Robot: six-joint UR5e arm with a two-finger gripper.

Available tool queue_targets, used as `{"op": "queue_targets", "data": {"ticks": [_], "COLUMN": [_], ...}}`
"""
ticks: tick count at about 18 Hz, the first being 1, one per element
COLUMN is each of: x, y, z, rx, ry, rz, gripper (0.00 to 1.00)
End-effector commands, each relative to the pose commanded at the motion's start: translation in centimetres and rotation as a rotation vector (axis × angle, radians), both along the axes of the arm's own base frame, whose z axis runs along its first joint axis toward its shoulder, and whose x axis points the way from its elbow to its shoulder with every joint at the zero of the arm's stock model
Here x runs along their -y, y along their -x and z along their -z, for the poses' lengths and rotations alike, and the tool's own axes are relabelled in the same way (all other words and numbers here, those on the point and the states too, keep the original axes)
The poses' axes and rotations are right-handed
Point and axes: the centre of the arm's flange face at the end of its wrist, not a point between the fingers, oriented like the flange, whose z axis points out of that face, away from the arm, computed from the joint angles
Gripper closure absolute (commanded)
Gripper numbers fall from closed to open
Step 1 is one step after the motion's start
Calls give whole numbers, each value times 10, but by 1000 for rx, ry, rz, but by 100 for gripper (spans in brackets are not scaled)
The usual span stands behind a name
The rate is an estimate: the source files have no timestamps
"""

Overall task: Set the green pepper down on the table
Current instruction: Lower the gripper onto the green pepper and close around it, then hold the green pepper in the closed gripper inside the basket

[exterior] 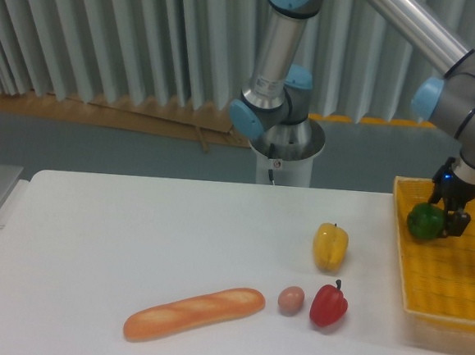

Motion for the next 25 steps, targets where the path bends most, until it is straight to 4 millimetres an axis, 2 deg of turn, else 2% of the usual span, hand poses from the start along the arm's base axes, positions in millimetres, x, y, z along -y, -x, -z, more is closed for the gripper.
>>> {"op": "queue_targets", "data": {"ticks": [6,9,12,14,16,25], "x": [1,0,1,10,17,16], "y": [1,0,5,10,11,6], "z": [-1,6,1,7,2,-13], "rx": [-2,10,1,16,21,50], "ry": [4,8,8,6,2,3], "rz": [12,10,14,50,60,59], "gripper": [0,0,0,0,0,0]}}
